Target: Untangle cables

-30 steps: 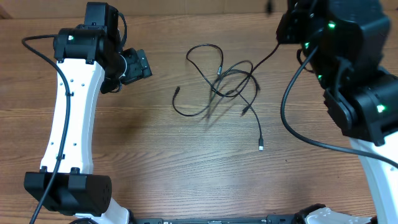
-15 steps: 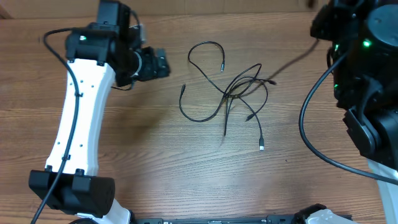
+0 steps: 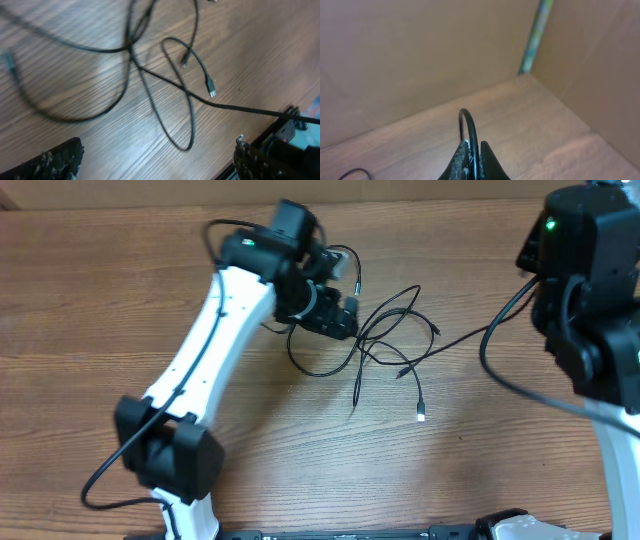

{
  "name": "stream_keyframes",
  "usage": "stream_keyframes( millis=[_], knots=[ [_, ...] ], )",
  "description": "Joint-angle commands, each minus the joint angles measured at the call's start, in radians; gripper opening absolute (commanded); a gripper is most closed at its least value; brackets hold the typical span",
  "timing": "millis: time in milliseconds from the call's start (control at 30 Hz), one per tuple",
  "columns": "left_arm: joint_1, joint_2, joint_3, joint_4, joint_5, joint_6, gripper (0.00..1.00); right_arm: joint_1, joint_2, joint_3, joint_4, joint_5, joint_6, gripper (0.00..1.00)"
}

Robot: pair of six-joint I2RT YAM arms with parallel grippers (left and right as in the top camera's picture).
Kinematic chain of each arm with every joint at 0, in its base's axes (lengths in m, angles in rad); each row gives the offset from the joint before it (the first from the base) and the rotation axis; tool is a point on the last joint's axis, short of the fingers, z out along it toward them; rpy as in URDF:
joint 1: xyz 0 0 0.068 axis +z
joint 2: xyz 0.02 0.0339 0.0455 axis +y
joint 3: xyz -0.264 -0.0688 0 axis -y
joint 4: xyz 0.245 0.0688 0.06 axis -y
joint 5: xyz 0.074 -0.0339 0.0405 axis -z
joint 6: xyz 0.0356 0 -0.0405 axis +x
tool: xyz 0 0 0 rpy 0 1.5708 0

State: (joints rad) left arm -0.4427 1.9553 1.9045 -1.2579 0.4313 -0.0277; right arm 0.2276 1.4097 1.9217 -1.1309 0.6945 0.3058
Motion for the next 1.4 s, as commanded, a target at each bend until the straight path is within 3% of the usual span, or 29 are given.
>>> stream_keyframes(
  millis=[0, 167, 300, 567, 900, 967, 1200, 1267, 1367],
  knots=[
    [-0.038, 0.051, 0.014, 0.017, 0.006, 0.042, 0.96, -0.11, 0.026, 0.016, -0.011, -0.183, 0.058, 0.04],
    [-0.075, 0.134, 0.014, 0.046, 0.004, 0.044, 1.0, -0.275, 0.065, 0.016, -0.041, -0.462, 0.058, 0.04],
    [-0.093, 0.193, 0.014, 0.095, -0.025, 0.058, 1.0, -0.355, 0.091, 0.016, -0.068, -0.569, 0.058, 0.04],
    [-0.106, 0.261, 0.014, 0.252, -0.17, 0.058, 1.0, -0.376, 0.096, 0.016, -0.082, -0.577, 0.057, 0.04],
    [-0.108, 0.348, 0.014, 0.294, -0.179, 0.05, 0.95, -0.376, 0.096, 0.016, -0.093, -0.577, 0.057, 0.04],
    [-0.108, 0.363, 0.014, 0.296, -0.18, 0.05, 0.9, -0.376, 0.096, 0.016, -0.095, -0.577, 0.057, 0.04],
    [-0.108, 0.37, 0.014, 0.309, -0.232, 0.05, 0.59, -0.376, 0.096, 0.016, -0.098, -0.577, 0.057, 0.04],
    [-0.108, 0.371, 0.014, 0.301, -0.233, 0.05, 0.56, -0.376, 0.096, 0.016, -0.103, -0.576, 0.057, 0.04],
    [-0.108, 0.373, 0.013, 0.291, -0.232, 0.05, 0.33, -0.376, 0.096, 0.016, -0.106, -0.576, 0.057, 0.04]
  ],
)
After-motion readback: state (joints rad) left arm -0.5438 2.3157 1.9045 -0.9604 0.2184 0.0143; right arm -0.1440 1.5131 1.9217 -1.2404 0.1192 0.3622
